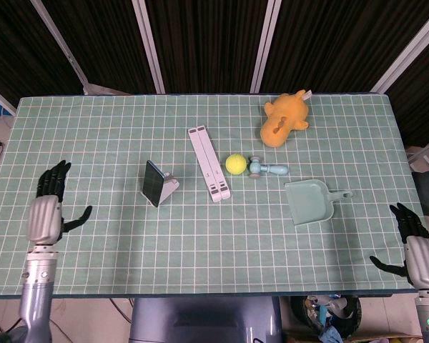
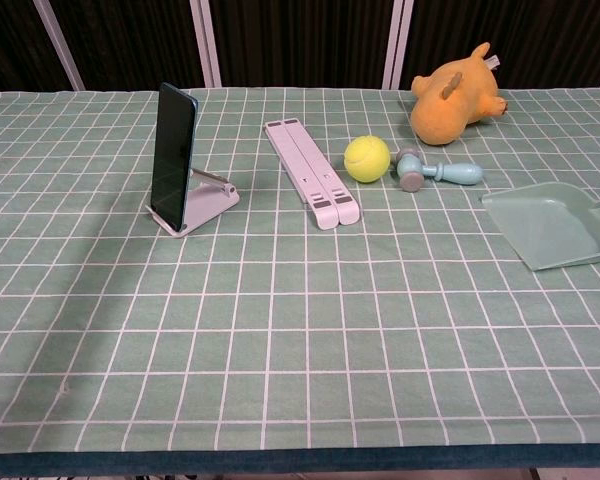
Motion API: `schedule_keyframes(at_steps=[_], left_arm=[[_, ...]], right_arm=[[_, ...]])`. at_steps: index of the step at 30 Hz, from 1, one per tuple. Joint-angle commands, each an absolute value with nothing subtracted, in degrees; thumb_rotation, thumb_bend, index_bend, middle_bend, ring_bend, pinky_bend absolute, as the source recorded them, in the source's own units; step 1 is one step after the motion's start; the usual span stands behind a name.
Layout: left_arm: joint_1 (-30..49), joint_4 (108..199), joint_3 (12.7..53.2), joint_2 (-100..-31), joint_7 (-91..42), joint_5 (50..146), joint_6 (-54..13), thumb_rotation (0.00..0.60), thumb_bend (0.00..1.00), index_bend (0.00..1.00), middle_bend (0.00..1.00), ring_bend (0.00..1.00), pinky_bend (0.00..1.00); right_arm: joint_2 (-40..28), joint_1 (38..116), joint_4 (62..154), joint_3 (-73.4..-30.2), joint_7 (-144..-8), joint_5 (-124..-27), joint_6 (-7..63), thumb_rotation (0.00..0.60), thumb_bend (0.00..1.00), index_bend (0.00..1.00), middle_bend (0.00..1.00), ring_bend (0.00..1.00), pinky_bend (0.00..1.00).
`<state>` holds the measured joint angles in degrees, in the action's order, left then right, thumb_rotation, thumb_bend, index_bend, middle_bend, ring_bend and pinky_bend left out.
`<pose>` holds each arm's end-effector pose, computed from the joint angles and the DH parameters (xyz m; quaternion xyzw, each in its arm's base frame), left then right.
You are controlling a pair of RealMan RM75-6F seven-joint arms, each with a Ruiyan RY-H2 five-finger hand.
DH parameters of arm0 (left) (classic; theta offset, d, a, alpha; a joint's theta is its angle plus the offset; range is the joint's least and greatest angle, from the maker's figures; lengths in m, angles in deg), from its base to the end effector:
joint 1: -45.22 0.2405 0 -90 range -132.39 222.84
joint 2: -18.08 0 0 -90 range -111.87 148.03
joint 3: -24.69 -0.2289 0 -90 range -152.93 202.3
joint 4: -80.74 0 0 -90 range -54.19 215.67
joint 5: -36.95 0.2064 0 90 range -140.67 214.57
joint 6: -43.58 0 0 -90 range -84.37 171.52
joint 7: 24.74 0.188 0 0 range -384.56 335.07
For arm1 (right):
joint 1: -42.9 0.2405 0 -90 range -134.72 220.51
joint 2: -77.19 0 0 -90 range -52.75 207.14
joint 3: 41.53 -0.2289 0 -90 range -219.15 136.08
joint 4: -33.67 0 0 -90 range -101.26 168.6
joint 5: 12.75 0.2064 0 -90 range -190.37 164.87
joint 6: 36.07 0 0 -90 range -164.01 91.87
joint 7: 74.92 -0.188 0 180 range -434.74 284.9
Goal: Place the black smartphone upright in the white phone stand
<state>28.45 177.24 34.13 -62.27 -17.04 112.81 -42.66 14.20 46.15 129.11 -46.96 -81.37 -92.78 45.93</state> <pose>-0.2038 0.2870 0.0954 -0.5217 -0.4183 -0.5042 0.5464 -0.2989 -0.2220 0.1564 0.5271 -0.4625 0.4071 0.5852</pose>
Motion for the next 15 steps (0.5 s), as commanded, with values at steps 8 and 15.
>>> schedule_keyframes(at_steps=[8, 15], left_arm=[[36.39, 177.14, 25.31, -51.56, -12.17, 117.56, -45.95, 0.600, 0.12, 0.00, 0.00, 0.00, 0.00], [37.47, 176.08, 25.56, -51.13, -14.63, 116.78, -45.08, 0.600, 0.12, 0.00, 0.00, 0.00, 0.00]], right_arm=[[14.16, 46.06, 129.02, -46.66, -76.95, -93.02, 46.60, 0.600, 0.07, 0.00, 0.00, 0.00, 0.20], [14.01, 45.78, 129.07, -46.77, -76.63, -92.88, 47.17, 0.600, 0.07, 0.00, 0.00, 0.00, 0.20]])
